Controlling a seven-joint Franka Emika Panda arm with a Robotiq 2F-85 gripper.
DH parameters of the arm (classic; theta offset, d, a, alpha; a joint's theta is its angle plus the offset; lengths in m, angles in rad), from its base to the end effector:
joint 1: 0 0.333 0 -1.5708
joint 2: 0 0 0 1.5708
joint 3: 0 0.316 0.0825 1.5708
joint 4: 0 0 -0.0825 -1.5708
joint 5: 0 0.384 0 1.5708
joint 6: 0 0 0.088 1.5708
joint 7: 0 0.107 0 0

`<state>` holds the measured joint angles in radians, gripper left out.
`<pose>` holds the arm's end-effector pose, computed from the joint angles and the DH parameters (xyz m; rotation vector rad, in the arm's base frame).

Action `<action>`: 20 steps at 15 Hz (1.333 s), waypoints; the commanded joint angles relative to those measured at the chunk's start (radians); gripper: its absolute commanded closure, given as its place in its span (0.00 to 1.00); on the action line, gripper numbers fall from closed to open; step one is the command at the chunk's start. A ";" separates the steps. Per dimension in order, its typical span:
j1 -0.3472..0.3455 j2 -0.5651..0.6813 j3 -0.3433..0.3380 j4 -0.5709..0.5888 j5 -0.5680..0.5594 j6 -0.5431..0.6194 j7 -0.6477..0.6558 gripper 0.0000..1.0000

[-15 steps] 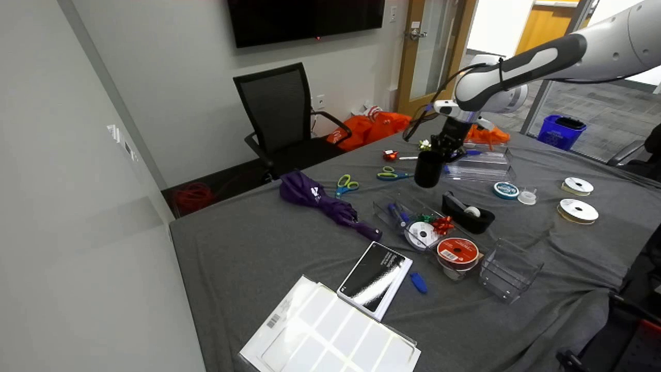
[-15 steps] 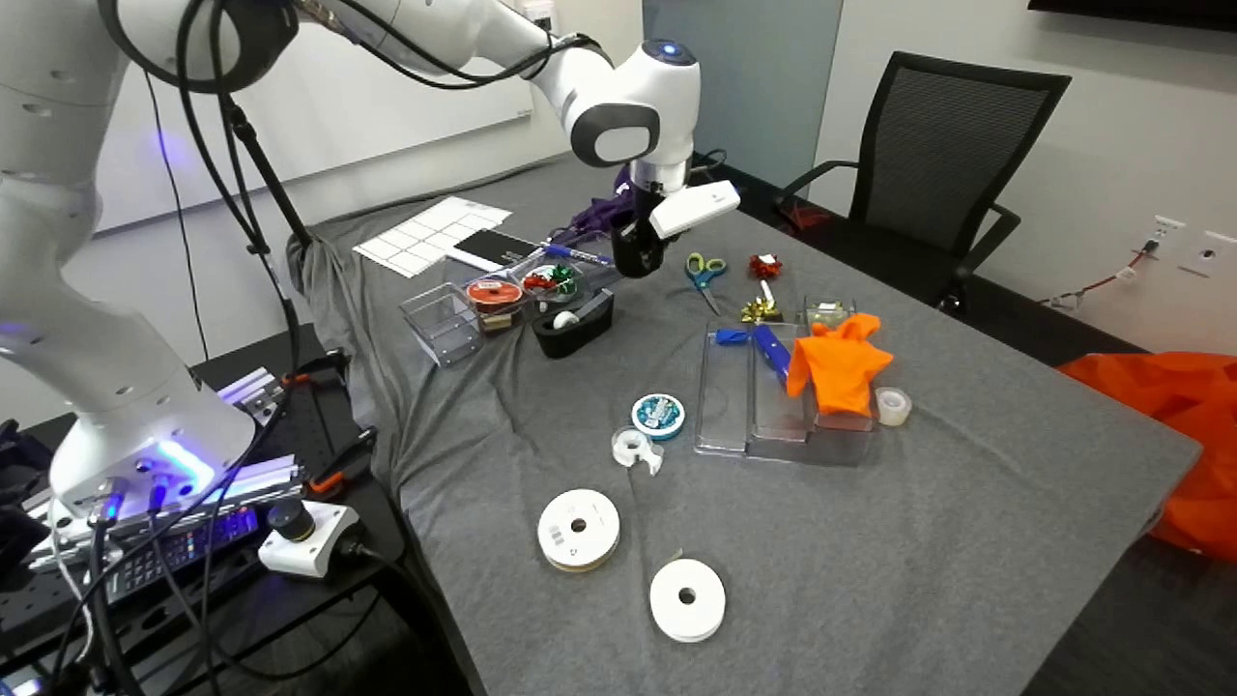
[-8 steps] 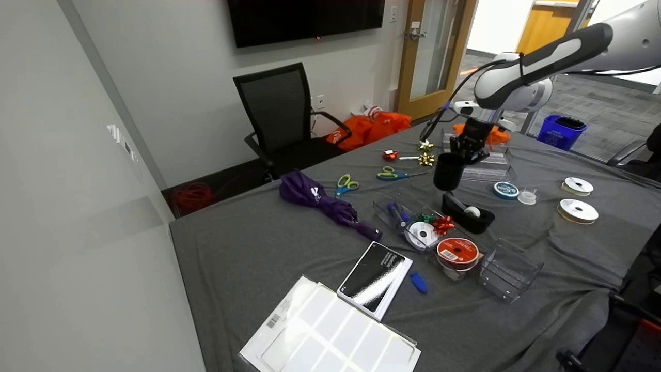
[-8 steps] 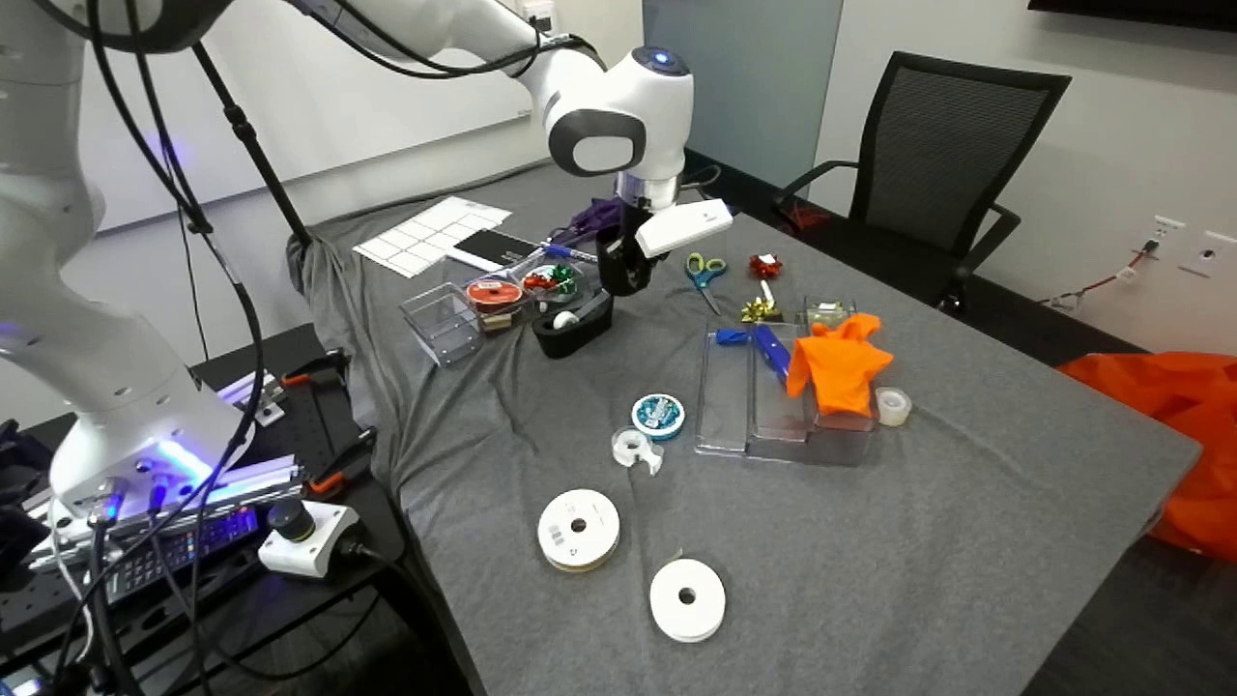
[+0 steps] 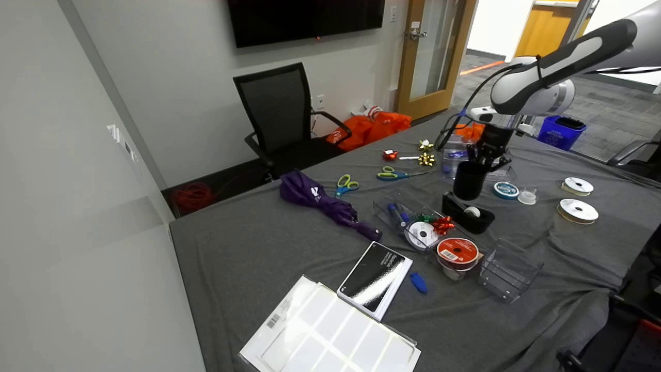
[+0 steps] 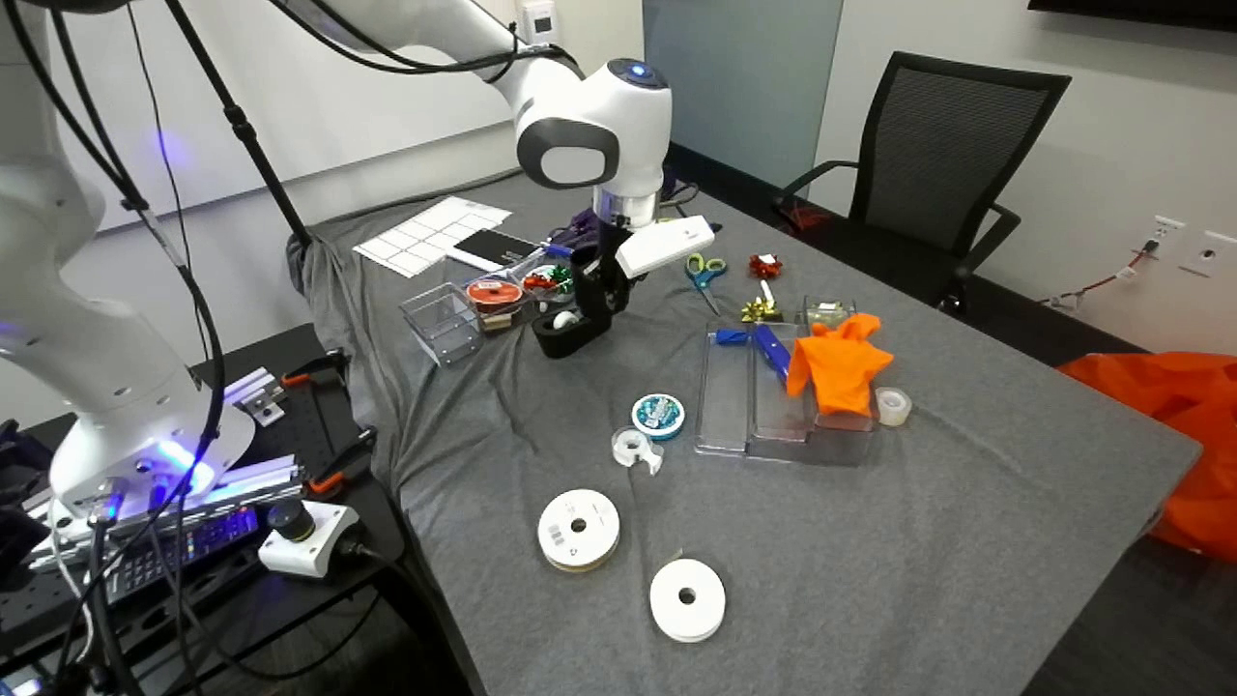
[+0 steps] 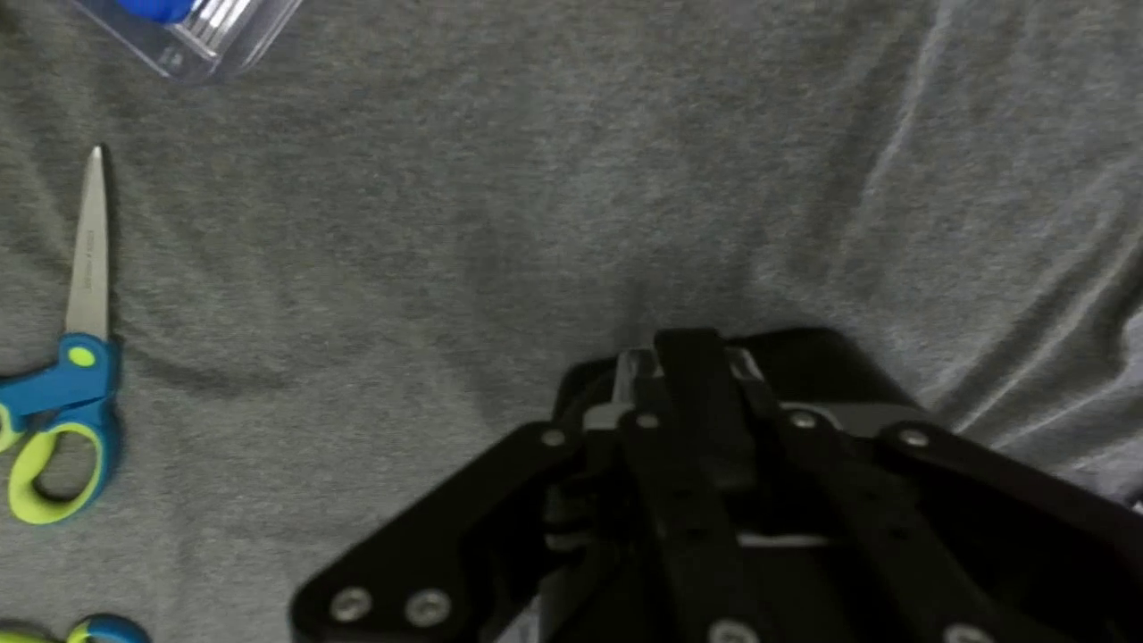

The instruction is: Pick up the black cup and move it southwards

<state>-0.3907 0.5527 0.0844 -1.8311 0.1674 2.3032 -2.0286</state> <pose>0.6098 -0.1926 0.2242 -2.0946 -2.1446 -0.1802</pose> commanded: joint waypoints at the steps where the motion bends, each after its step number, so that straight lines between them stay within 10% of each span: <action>1: 0.007 -0.095 -0.038 -0.179 -0.022 0.102 -0.109 0.95; 10: -0.034 -0.186 -0.028 -0.372 0.064 0.262 -0.313 0.95; 20: 0.016 -0.325 -0.089 -0.402 0.259 0.007 -0.446 0.95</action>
<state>-0.4049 0.2749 0.0419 -2.2031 0.4234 2.3389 -2.4468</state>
